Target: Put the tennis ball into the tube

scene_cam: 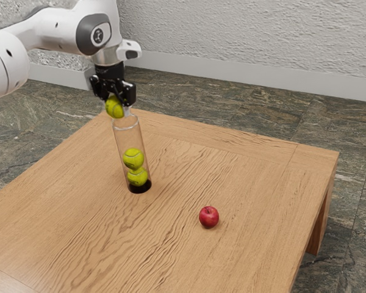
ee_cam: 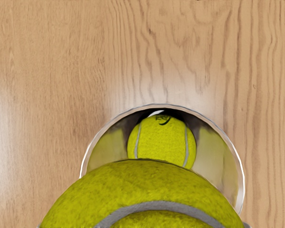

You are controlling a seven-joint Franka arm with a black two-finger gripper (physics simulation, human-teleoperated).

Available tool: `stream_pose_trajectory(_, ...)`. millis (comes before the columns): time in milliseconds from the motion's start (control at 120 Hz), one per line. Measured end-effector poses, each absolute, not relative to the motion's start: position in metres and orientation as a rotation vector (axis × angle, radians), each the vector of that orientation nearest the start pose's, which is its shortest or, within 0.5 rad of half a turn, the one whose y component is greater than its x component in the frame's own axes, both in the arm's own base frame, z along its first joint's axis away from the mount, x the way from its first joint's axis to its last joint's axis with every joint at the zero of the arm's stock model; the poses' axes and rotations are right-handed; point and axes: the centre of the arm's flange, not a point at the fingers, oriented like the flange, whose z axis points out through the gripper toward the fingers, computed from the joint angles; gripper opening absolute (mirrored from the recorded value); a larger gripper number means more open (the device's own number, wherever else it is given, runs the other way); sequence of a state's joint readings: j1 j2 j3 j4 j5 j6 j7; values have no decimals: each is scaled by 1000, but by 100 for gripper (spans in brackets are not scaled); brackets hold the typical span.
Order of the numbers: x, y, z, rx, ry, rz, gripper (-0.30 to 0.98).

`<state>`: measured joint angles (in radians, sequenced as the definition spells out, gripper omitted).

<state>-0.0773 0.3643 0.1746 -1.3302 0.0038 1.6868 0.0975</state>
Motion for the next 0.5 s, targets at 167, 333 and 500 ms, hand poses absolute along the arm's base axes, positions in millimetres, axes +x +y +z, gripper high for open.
stream_pose_trajectory(167,675,45,517,-3070,20,20,42)
stream_pose_trajectory(333,677,44,512,-3073,21,23,53)
stream_pose_trajectory(500,670,44,521,-3084,18,12,62)
